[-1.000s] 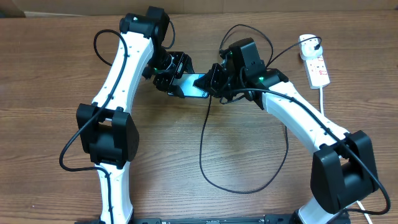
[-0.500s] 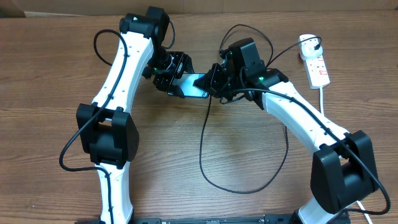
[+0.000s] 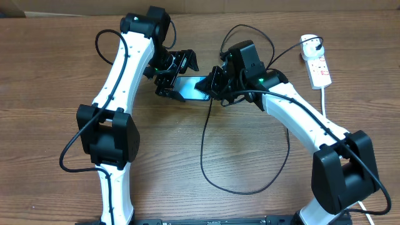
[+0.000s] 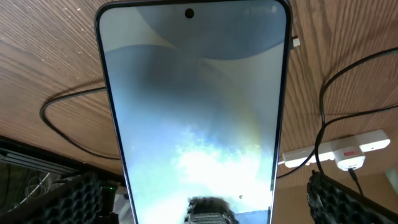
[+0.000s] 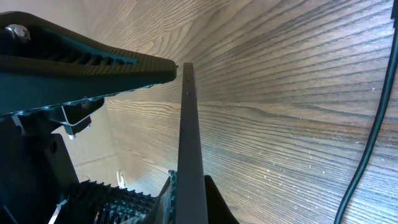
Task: Plug charger to phone and switch on socket
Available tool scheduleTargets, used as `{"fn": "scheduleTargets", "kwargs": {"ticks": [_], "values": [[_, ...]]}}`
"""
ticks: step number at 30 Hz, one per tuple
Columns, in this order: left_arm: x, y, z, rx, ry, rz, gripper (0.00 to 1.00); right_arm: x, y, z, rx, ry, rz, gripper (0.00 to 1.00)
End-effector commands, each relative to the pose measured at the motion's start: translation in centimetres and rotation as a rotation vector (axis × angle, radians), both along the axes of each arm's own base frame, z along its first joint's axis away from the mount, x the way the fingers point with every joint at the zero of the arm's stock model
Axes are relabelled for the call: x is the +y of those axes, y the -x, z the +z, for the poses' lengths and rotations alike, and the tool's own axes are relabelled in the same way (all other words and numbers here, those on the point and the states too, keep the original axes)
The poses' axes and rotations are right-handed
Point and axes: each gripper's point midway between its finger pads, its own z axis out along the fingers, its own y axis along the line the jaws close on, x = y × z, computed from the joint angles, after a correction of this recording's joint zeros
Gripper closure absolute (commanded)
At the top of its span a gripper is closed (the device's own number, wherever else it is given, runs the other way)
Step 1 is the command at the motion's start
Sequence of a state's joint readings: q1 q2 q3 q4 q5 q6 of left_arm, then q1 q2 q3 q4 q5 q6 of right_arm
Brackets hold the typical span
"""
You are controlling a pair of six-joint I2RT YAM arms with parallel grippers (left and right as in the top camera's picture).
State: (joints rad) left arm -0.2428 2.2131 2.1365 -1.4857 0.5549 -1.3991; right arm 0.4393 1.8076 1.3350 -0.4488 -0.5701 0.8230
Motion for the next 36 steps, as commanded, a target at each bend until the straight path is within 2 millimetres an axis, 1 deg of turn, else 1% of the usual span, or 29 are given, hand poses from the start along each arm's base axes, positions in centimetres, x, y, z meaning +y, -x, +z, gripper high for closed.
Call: {"fn": "scheduleTargets", "kwargs": {"ticks": [1,5,6,9,13,16,17,21,22,23,26,28,31,32,34,35,36], "values": [[-0.4,-0.2,0.8,-0.035,0.023,-0.035,0.00,0.3,-0.1,0.6,-0.027,-0.012,0.015,0.96],[0.0,-0.8,0.8,-0.104,0.038,-0.108,0.01,-0.1,-0.6,1.1,-0.030,-0.039,0.014,0.96],[0.3,-1.5,0.9,-0.172,0.060,-0.171,0.00,-0.7,-0.9,1.4,-0.026,-0.060,0.012,0.96],[1.4,-2.1,1.2,-0.231,0.097,-0.226,0.00,-1.8,-1.3,1.9,-0.036,-0.090,0.024,0.96],[2.8,-2.9,2.0,-0.341,0.175,-0.319,0.00,-3.7,-1.7,2.2,-0.044,-0.096,0.029,0.96],[2.9,-4.1,3.4,-0.552,0.291,-0.478,0.02,-5.4,-1.6,2.4,-0.049,-0.086,0.030,0.96],[3.1,-4.3,3.7,-0.591,0.307,-0.507,0.00,-5.9,-1.6,2.5,-0.055,-0.086,0.035,0.96],[4.1,-4.6,3.7,-0.652,0.306,-0.557,0.00,-7.9,-1.6,3.7,-0.085,-0.094,0.036,0.96],[4.3,-4.7,3.9,-0.684,0.318,-0.584,0.00,-8.9,-1.6,4.6,-0.104,-0.107,0.032,0.96],[4.2,-4.7,4.3,-0.712,0.342,-0.594,0.00,-9.2,-1.6,5.0,-0.110,-0.113,0.028,0.96],[3.1,-5.3,6.6,-0.850,0.480,-0.612,0.00,-10.0,-1.3,6.8,-0.142,-0.143,0.023,0.96],[1.9,-5.5,9.1,-1.003,0.616,-0.648,0.00,-10.3,-1.0,8.2,-0.174,-0.152,0.024,0.96],[0.3,-4.6,13.0,-1.248,0.820,-0.714,0.00,-10.6,-0.5,10.1,-0.226,-0.156,0.020,0.96],[-0.1,-3.8,14.4,-1.345,0.888,-0.735,0.00,-10.7,-0.1,11.4,-0.259,-0.157,0.020,0.96],[-0.2,-3.2,14.5,-1.360,0.890,-0.748,0.00,-10.8,0.3,12.5,-0.290,-0.154,0.016,0.96],[-0.3,-2.6,14.5,-1.377,0.896,-0.764,0.00,-11.0,0.7,13.5,-0.316,-0.151,0.009,0.96],[-0.4,-2.2,14.6,-1.390,0.900,-0.775,0.00,-11.1,0.8,13.9,-0.327,-0.148,0.003,0.96]]}}
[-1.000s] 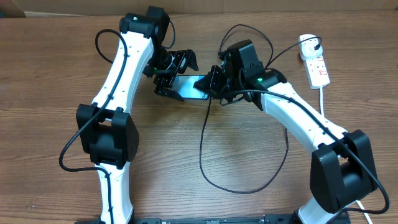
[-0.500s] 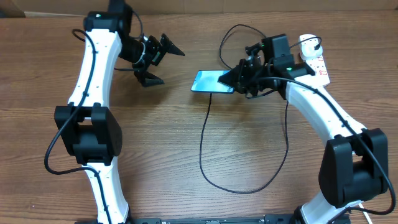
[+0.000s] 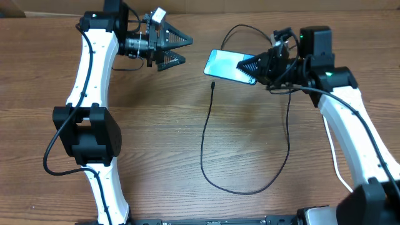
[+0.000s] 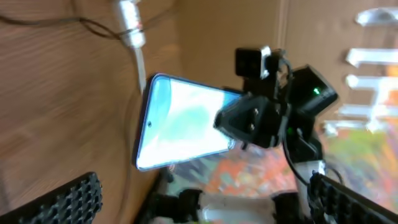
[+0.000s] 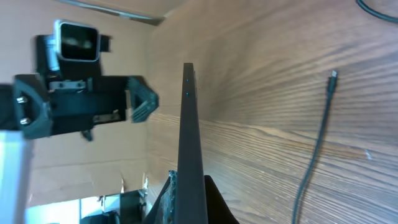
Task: Plug charger to phone and switch on socket
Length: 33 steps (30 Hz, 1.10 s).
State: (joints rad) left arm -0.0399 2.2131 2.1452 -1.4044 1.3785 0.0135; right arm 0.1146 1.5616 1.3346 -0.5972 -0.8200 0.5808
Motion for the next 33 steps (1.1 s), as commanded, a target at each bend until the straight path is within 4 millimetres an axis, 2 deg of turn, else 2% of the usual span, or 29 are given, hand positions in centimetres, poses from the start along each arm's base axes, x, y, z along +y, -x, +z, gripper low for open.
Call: {"fn": "scheduleTargets", "kwargs": {"ticks": [1,5,15,20,25,29,33], "values": [[-1.0,1.8,3.0,-0.228,0.142,-0.067,0.00,0.0,1.5,4.0,-0.110,-0.017,0.011,0.96],[-1.2,3.3,2.7,-0.246,0.135,-0.089,0.01,-0.7,1.6,5.1,-0.138,0.004,-0.038,0.96],[-4.0,4.7,3.4,-0.222,0.217,-0.134,0.00,-1.3,0.0,6.5,-0.154,-0.024,-0.146,0.96],[-4.0,4.6,3.3,-0.172,0.213,-0.130,0.00,-0.9,-0.7,7.9,-0.161,-0.079,-0.187,0.96],[-4.0,3.2,3.2,-0.126,0.210,-0.124,0.00,-0.1,-1.0,8.2,-0.163,-0.086,-0.212,0.96],[-5.0,1.7,3.2,-0.071,0.196,-0.137,0.01,0.7,-1.1,8.2,-0.163,-0.080,-0.227,0.96],[-6.3,-1.5,0.3,0.054,-0.024,-0.022,0.00,1.0,-1.4,8.0,-0.160,-0.074,-0.257,0.96]]}}
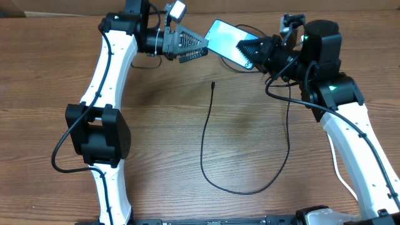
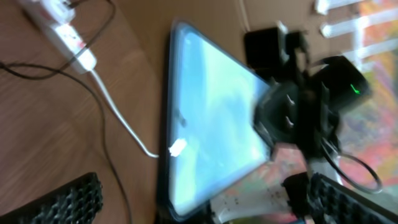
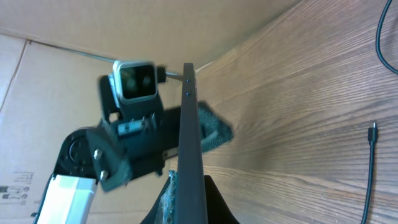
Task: Plug charger to phone and switch on socket
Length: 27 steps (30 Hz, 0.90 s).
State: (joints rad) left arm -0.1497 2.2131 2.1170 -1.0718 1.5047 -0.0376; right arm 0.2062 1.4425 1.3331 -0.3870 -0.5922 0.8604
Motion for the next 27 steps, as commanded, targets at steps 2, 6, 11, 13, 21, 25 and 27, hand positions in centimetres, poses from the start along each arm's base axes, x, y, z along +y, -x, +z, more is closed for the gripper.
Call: {"fn": "scheduleTargets", "kwargs": {"ticks": [2,6,11,13,21,25,27], "values": [[-1.7,-2.5,-1.9,0.314,-0.205,0.155,0.00,-0.1,-0.4,1.2,-0.029,-0.005,-0.050,0.96],[-2.9,-3.2,-1.2,0.378,-0.193,0.176,0.00,-0.1,-0.9,0.3,-0.011,0.003,-0.057,0.96],[-3.3,-3.4,-1.6,0.440,-0.218,0.207,0.00,0.0,-2.0,-0.4,-0.016,0.005,-0.067,0.96],[-3.3,-3.4,-1.6,0.439,-0.218,0.206,0.00,-0.2,-2.4,-0.5,-0.016,0.004,-0.086,0.96],[-3.3,-3.6,-1.3,0.417,-0.206,0.201,0.00,-1.3,-3.7,-1.2,0.055,-0.047,-0.189,0.96],[-3.4,-3.6,-1.2,0.407,-0.203,0.200,0.00,-0.5,-4.6,-2.3,0.123,-0.108,-0.204,0.96],[-3.5,-3.6,-1.2,0.406,-0.204,0.200,0.01,-0.1,-5.0,-2.7,0.156,-0.146,-0.217,0.96]]}}
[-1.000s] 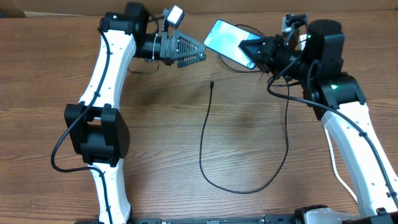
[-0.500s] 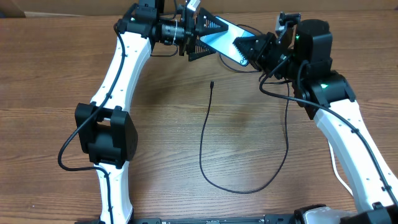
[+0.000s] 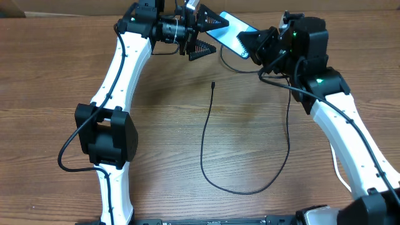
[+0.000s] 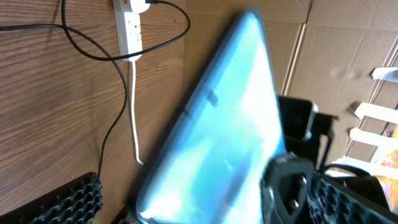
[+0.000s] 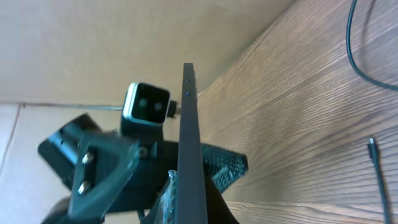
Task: Plug charger to phone and switch on socket
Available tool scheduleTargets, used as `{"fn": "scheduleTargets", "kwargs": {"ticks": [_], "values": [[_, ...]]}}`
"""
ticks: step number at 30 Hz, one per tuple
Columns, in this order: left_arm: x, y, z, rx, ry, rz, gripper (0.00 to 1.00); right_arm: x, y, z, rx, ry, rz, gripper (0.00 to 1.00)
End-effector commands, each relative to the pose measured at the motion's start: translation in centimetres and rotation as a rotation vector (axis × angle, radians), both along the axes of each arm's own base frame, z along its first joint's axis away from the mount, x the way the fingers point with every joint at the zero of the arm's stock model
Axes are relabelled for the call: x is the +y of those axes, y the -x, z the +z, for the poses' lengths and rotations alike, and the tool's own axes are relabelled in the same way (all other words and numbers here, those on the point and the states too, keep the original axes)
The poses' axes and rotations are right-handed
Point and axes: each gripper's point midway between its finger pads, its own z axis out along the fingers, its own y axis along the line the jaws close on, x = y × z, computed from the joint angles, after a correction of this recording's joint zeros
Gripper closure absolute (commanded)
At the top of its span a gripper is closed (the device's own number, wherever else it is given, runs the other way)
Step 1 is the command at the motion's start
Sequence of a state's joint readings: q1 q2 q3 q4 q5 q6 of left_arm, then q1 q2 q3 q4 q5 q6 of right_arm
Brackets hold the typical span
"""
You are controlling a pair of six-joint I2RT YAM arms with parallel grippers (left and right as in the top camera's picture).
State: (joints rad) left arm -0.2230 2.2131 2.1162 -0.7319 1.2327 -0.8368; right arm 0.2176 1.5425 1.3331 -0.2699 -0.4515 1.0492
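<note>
The phone [image 3: 232,31], its screen lit pale blue, is held up in the air over the table's far side. My right gripper [image 3: 249,42] is shut on its right end; the right wrist view shows the phone [image 5: 188,118] edge-on between those jaws. My left gripper [image 3: 215,34] stands open, its wide-spread fingers on either side of the phone's free left end [image 4: 217,124] without touching it. The black charger cable [image 3: 206,134] lies loose on the table, its plug end [image 3: 213,84] pointing away from me. The white socket strip [image 4: 129,18] shows only in the left wrist view.
The cable makes a wide loop [image 3: 250,187] on the wooden table [image 3: 156,137] towards the front. A second black lead [image 4: 93,46] runs from a white plug in the strip. Cardboard boxes [image 5: 124,37] stand behind the table.
My left gripper has moved right, from just left of the phone to having its open fingers on both sides of the phone's free end. The right gripper still holds the phone, a little further back.
At first the phone lay mid-table with my right gripper shut on its end and the left gripper's open fingers around it. Then the right gripper held it lifted to the right, the left gripper well apart. Later the left gripper came close, and now it straddles the phone's end.
</note>
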Motion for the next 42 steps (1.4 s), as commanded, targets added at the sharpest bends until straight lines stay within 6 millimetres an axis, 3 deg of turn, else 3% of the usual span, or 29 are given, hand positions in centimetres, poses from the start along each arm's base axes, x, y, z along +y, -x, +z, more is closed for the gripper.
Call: {"fn": "scheduleTargets", "kwargs": {"ticks": [1,10,25,38,42], "values": [[-0.1,0.1,0.7,-0.014,0.003,0.001,0.02,0.8,-1.0,-0.3,0.059,-0.097,-0.039,0.96],[-0.3,-0.9,1.0,-0.031,-0.002,0.038,0.04,2.9,-2.2,-0.4,0.124,-0.245,-0.072,0.96],[-0.1,-3.5,1.2,0.004,-0.028,0.174,0.08,4.7,-1.5,-1.3,0.183,-0.259,-0.088,0.96],[-0.1,-4.4,0.6,0.199,-0.042,0.291,0.32,4.2,-1.6,-2.0,0.202,-0.240,-0.123,0.96],[-0.1,-4.4,0.6,0.283,-0.030,0.311,0.43,4.1,-1.7,-2.1,0.200,-0.237,-0.127,0.96]]}}
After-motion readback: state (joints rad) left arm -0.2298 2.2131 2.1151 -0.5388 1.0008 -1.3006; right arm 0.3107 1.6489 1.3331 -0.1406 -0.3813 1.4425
